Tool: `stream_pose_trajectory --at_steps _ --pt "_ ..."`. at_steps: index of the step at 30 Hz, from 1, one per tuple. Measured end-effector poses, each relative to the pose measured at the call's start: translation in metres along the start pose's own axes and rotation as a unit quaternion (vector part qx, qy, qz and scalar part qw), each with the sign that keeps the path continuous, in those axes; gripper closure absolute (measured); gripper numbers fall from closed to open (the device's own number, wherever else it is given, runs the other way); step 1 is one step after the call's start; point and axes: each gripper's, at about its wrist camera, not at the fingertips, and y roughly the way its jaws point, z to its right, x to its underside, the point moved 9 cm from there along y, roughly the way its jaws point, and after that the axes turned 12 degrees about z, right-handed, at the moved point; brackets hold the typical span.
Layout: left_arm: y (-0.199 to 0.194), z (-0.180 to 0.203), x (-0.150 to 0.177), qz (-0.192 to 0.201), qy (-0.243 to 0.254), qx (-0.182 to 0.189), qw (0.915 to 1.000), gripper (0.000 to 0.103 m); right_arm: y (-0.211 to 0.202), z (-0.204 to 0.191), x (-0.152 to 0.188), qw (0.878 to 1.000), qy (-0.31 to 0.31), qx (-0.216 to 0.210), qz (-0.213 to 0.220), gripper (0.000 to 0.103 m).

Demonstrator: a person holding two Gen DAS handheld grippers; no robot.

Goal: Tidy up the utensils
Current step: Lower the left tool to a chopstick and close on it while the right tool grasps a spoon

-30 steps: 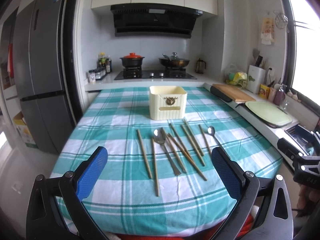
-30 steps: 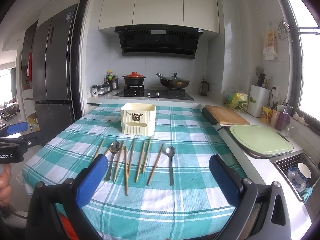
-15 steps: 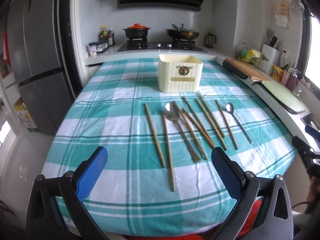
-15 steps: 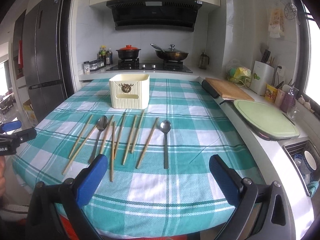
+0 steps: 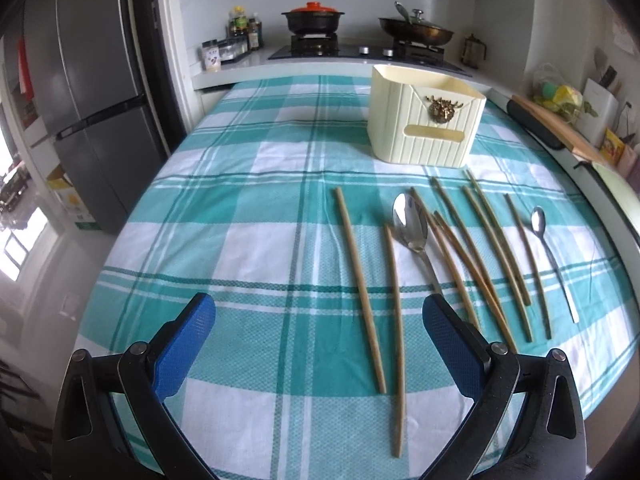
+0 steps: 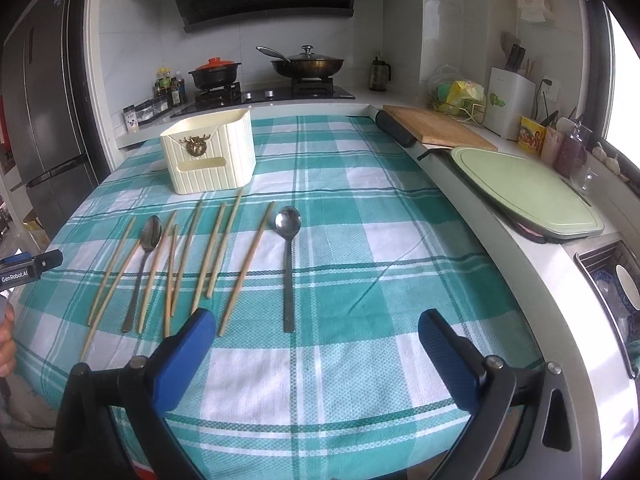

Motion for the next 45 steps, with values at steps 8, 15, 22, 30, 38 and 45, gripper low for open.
stream_pose_trajectory --at_steps 8,15,22,30,38,45 --pt "0.024 0.004 0.002 -0.018 0.0 -0.005 0.9998 0.001 0.018 -0.004 0.01 1.0 0.001 -0.003 -0.026 0.0" --pt "0.056 0.007 0.004 -0.055 -0.041 0.042 0.9968 0.0 0.031 -0.011 0.007 0.999 -0.003 -0.028 -0.023 0.0" --pt "0.106 0.004 0.003 -0.083 -0.022 0.009 0.9963 0.001 0.086 0.004 -0.008 0.999 0.013 -0.034 -0.041 0.0" --pt "0.146 -0.003 0.012 -0.123 -0.001 -0.006 0.9924 0.001 0.165 -0.019 -0.019 0.997 -0.018 -0.058 -0.054 0.001" --pt "0.17 0.0 -0.002 -0.13 0.0 0.009 0.9915 0.0 0.223 -0.04 -0.012 0.994 -0.027 -0.062 -0.088 0.008" --pt "0.174 0.013 -0.008 -0.153 0.004 0.019 0.988 0.015 0.23 -0.039 -0.016 0.995 -0.023 -0.037 -0.085 0.02"
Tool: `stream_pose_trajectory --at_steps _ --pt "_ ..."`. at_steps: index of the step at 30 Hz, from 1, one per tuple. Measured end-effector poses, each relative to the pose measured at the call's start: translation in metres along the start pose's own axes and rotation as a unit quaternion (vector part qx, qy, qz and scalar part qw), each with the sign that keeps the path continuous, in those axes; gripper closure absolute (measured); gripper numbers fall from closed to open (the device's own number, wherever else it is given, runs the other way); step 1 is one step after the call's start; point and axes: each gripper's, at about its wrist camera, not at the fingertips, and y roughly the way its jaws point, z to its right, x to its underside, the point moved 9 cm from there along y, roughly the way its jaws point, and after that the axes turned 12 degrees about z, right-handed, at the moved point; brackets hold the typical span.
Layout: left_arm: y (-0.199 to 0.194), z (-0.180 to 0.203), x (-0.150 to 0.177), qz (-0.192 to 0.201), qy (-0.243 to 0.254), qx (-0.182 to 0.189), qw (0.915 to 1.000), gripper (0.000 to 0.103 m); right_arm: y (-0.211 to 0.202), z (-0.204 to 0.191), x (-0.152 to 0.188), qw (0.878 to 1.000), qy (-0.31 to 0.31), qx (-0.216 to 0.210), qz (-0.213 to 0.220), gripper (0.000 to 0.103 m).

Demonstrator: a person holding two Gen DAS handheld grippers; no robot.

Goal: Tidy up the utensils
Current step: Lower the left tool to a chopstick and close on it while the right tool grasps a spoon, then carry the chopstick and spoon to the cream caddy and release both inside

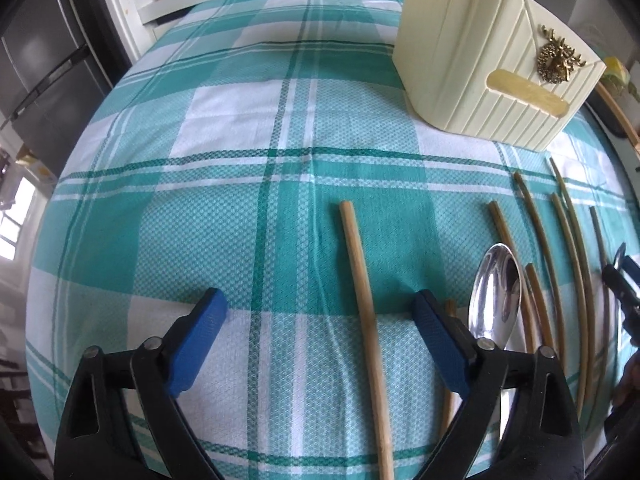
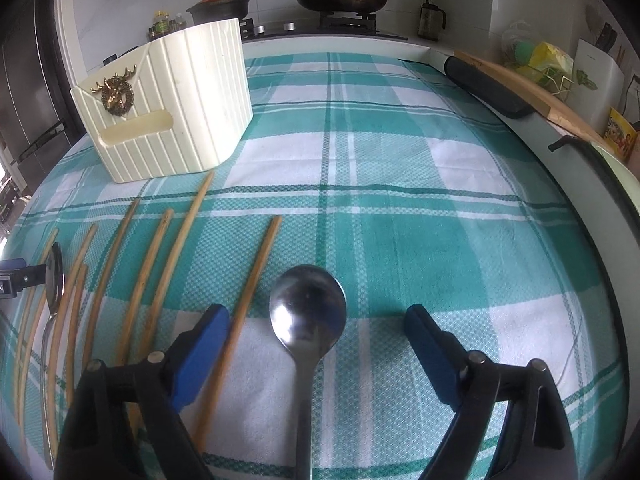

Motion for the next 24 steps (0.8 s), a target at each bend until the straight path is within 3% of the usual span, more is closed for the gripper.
stream_pose_trajectory --at_steps 3,4,5,6,7,8,14,24 --pt "-0.004 0.009 -0.003 0.003 0.014 0.002 0.9999 0.035 0.0 0.008 -0.004 1.0 0.01 0.01 0.008 0.039" --pt "-0.005 0.011 -0.004 0.006 0.016 0.001 0.9998 0.045 0.001 0.01 -0.006 1.0 0.012 0.013 0.01 0.049" --pt "-0.006 0.014 -0.005 0.01 0.016 0.008 0.9998 0.062 0.001 0.012 -0.008 1.0 0.013 0.014 0.012 0.062" --pt "-0.007 0.015 -0.006 0.014 0.019 0.009 0.9997 0.072 0.002 0.014 -0.009 1.0 0.014 0.012 0.013 0.067" --pt "-0.007 0.017 -0.007 0.015 0.02 0.011 0.9996 0.092 0.003 0.015 -0.01 1.0 0.019 0.006 0.013 0.067" --pt "-0.007 0.018 -0.007 0.014 0.016 0.018 0.9996 0.097 0.003 0.016 -0.011 1.0 0.022 0.001 0.015 0.067" --pt "-0.018 0.007 -0.014 0.04 -0.02 0.033 0.9984 0.098 -0.011 0.017 -0.021 0.997 0.043 -0.034 0.047 0.067" --pt "-0.1 -0.01 -0.044 0.141 -0.048 0.055 0.9872 0.098 -0.069 0.012 -0.05 0.991 0.048 -0.066 0.109 0.067"
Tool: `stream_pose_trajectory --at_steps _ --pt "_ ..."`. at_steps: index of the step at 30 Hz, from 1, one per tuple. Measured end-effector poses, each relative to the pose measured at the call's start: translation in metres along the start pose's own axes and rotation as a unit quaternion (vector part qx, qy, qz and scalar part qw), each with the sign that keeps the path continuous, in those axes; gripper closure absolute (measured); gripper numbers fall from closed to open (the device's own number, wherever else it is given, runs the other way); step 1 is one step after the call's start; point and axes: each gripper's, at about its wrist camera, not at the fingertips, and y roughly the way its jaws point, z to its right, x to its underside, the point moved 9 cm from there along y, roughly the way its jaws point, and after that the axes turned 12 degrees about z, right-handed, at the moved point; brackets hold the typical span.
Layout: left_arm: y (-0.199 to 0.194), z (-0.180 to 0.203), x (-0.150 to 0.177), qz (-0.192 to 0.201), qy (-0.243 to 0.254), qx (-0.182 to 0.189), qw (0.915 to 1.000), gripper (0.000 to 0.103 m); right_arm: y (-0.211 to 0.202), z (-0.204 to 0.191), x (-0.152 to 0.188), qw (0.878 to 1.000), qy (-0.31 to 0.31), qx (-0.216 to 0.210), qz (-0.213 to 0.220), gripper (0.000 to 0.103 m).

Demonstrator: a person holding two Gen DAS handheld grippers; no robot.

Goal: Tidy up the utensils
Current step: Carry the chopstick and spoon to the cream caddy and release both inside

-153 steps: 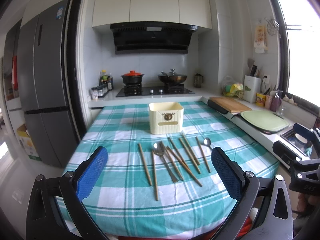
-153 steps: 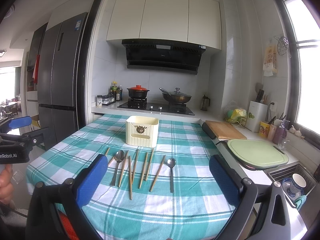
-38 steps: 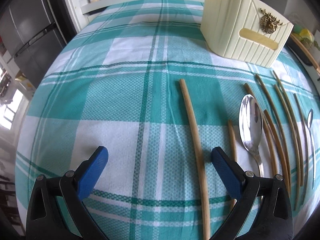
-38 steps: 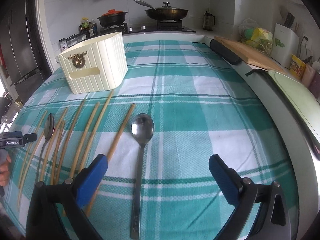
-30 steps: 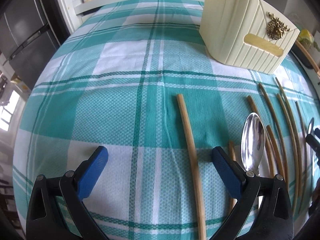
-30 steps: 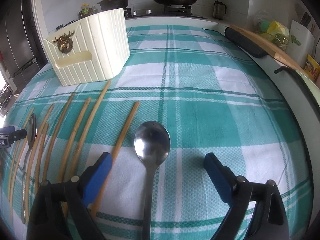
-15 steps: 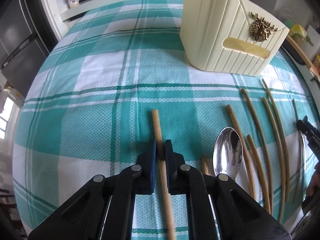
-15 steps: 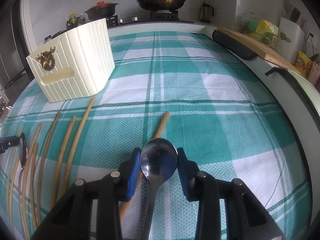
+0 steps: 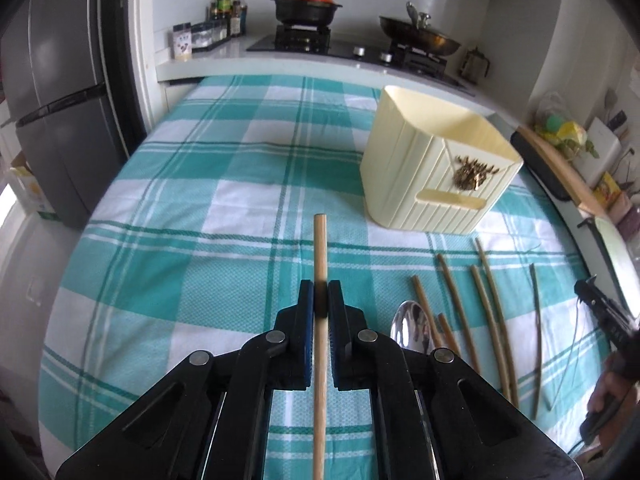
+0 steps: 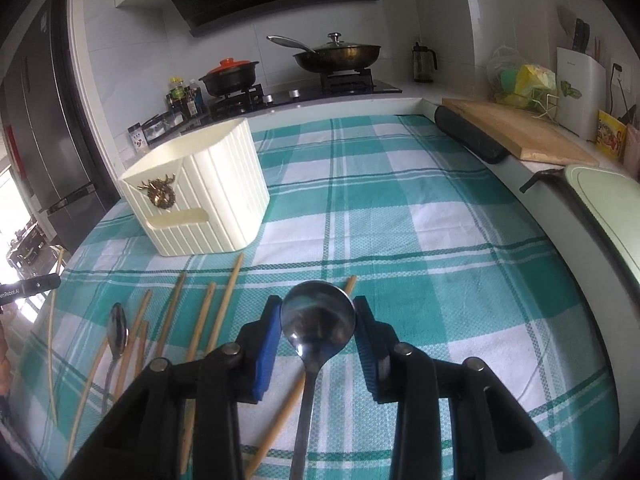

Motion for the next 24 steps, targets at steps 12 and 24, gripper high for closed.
stream_pose_trajectory --at_steps 12,24 --pt "-0.071 0.0 -0.032 0.073 -0.025 0.05 0.9957 0.098 -0.054 -0.027 -0.039 0.998 -0.017 -0.015 0.063 0.067" --pt "-0.084 -0.004 -0.045 0.1 -0.04 0.064 0.9921 0.098 -0.062 -0.035 -0.063 0.996 -0.026 -0.018 0.087 0.067"
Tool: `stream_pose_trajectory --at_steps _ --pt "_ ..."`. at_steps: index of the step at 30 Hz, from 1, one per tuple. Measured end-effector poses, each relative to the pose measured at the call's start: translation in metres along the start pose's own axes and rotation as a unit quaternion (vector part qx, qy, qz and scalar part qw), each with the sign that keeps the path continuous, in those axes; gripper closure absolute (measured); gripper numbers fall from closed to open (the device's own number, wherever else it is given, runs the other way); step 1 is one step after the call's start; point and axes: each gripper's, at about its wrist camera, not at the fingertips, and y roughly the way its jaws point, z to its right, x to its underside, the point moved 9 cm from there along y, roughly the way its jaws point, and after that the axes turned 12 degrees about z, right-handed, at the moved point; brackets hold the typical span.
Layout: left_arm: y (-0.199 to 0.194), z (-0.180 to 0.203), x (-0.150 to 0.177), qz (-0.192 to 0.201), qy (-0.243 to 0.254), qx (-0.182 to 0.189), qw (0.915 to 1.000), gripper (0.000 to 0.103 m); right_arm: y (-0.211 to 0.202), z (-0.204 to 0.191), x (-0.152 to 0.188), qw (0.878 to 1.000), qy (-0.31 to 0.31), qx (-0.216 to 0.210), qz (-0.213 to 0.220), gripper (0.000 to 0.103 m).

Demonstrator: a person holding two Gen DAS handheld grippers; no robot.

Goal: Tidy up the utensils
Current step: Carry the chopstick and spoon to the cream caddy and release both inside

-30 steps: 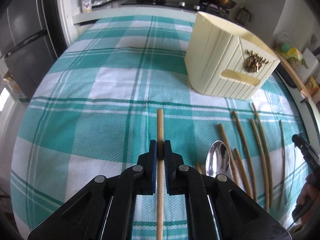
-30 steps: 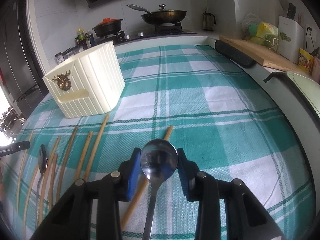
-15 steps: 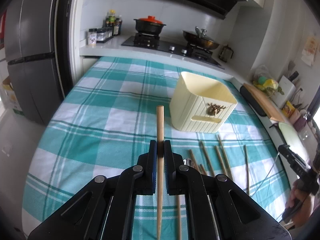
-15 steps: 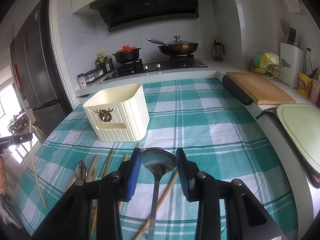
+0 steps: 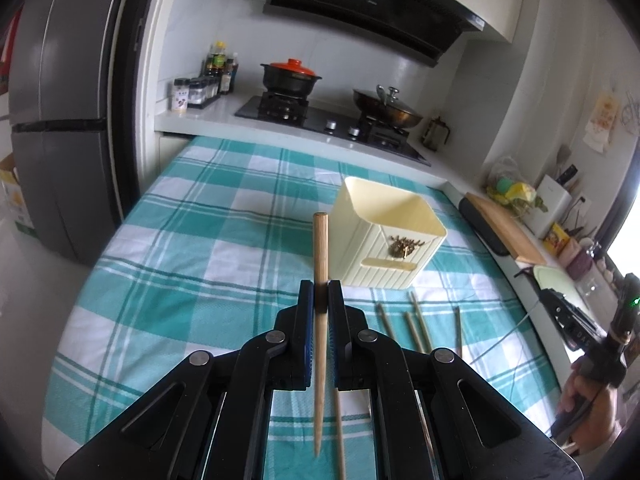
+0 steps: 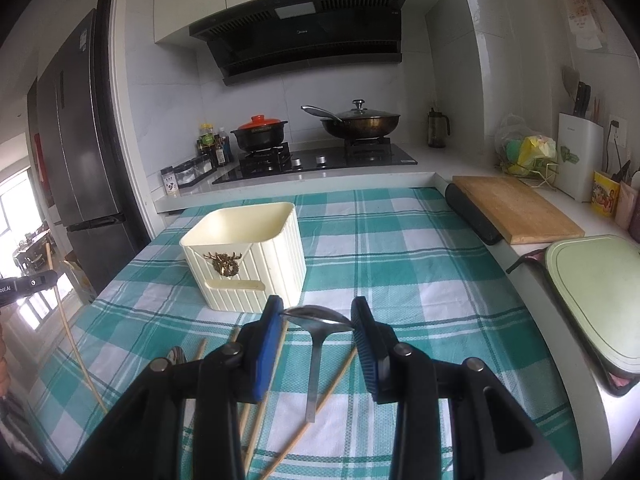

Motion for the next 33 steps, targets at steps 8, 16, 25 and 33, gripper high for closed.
stream_pose_trajectory --at_steps 8,16,25,33 --pt "0.003 0.002 -0.006 0.002 0.005 0.003 1.0 0.098 0.005 -0.007 -0.022 1.0 -0.006 -0.013 0.002 0.067" --pt "0.02 0.028 -0.054 0.001 0.022 0.035 0.9991 0.098 0.027 -0.024 -0.065 0.999 -0.003 -0.043 0.0 0.067" --pt "0.061 0.079 -0.162 0.062 0.055 0.057 0.9949 0.098 0.094 -0.058 -0.149 0.997 -0.005 -0.07 0.026 0.067" --pt "0.153 0.103 -0.186 0.077 0.055 0.034 0.995 0.098 0.187 -0.063 -0.15 0.998 -0.008 -0.06 0.005 0.067"
